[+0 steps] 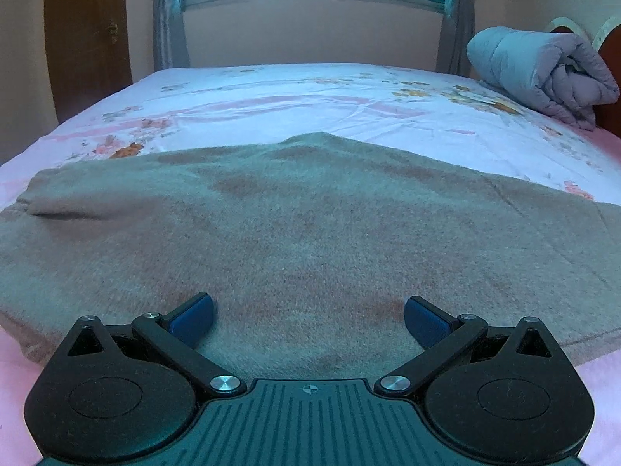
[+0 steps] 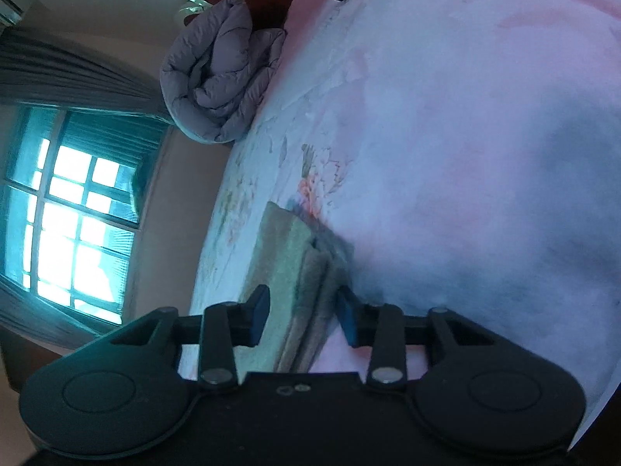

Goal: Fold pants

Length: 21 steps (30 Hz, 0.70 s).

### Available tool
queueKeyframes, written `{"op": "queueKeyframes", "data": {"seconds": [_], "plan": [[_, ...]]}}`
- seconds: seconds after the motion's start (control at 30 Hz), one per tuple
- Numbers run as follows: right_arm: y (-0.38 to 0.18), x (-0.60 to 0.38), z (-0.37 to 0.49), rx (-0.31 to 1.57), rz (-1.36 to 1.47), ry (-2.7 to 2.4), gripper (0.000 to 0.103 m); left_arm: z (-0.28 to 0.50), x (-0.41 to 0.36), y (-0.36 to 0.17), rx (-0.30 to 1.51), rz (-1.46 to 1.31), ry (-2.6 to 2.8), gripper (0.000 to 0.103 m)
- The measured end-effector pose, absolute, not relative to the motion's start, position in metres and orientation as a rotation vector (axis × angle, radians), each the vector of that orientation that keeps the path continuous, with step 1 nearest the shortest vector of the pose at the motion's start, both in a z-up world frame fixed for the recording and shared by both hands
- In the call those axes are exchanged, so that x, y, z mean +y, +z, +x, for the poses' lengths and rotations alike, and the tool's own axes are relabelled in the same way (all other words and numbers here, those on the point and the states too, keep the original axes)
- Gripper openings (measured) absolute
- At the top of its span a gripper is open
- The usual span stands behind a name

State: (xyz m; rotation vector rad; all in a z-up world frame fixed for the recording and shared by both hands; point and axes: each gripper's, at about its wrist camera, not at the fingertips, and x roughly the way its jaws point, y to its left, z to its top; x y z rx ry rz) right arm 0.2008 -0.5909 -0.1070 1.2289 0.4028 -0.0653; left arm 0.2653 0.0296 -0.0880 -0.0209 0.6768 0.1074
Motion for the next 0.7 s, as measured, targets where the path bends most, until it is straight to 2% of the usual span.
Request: {"op": "queueKeyframes", "data": {"seconds": [0.07, 0.17, 0.27, 0.4, 0.47, 0.7], "plan": [[-0.11, -0.59, 0.199, 0.397, 1.219, -0.055, 0.028, 0.266, 0.026, -0.085, 0.684, -0.021, 0.138, 0.103], [-0.112, -0.59, 0.205, 0.441, 1.183, -0.087, 0.01, 0.257, -0.001, -0.069, 0.629, -0.076, 0.15, 0.103], [-0.108, -0.586, 0.207, 0.453, 1.136, -0.091, 0.009, 0.25, -0.072, -0.057, 0.565, -0.06, 0.023, 0.103], [-0.108, -0.586, 0.206, 0.448, 1.168, -0.081, 0.009, 0.257, -0.16, -0.068, 0.619, 0.006, -0.062, 0.103], [-0.107, -0.585, 0.206, 0.453, 1.169, -0.079, 0.008, 0.264, -0.19, -0.085, 0.719, 0.019, -0.051, 0.103], [-0.109, -0.586, 0.205, 0.451, 1.178, -0.064, 0.009, 0.251, -0.199, -0.081, 0.657, 0.033, -0.007, 0.103]]}}
